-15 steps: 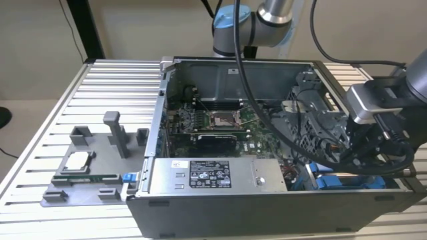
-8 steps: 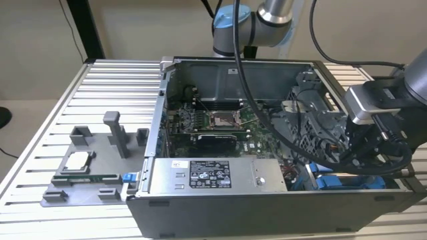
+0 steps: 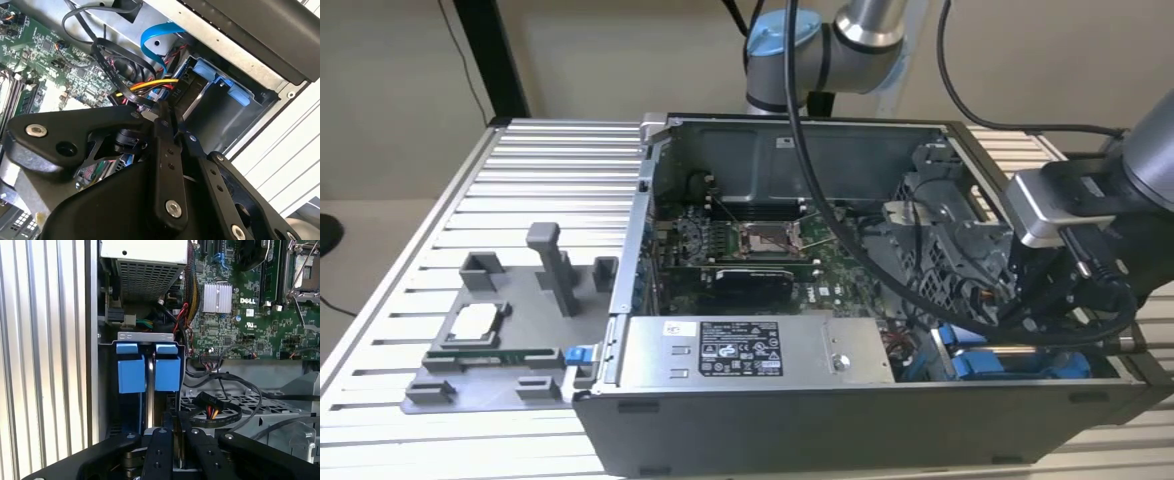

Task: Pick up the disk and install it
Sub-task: 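Insert the second disk wire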

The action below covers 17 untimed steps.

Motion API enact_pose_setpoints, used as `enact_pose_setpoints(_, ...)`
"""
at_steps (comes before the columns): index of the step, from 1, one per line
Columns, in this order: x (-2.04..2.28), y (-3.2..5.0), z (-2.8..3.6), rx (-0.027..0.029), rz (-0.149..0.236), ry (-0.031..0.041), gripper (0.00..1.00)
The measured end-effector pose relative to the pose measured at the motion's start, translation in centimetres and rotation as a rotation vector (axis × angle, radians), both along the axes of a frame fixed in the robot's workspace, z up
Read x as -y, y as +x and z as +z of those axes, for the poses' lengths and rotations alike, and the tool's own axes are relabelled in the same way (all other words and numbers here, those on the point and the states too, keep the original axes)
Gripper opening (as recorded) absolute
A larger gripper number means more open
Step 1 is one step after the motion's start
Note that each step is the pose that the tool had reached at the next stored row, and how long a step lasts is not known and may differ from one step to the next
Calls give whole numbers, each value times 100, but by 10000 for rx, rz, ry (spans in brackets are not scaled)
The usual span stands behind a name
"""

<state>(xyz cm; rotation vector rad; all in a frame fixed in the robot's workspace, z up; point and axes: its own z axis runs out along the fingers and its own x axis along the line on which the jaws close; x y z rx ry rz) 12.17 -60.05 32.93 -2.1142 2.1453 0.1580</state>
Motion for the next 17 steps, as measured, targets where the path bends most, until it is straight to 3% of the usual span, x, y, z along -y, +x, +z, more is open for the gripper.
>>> enact_pose_setpoints(1, -1, 0, 1, 0, 0, -3, 0)
enact_pose_setpoints(2, -6, 0, 31, -2, -1, -52, 0)
enact_pose_setpoints(4, 20, 0, 22, -1, -1, -54, 0)
enact_pose_setpoints(7, 27, 0, 31, -2, 0, -75, 0)
enact_pose_setpoints(8, 58, -1, 90, -4, -1, -204, 0)
enact_pose_setpoints(9, 70, -1, 105, -3, -2, -245, 0)
enact_pose_setpoints(15, 67, -2, 119, -5, -1, -265, 0)
enact_pose_setpoints(16, 67, -2, 118, -5, -1, -264, 100)
enact_pose_setpoints(17, 67, -2, 118, -5, -1, -263, 100)
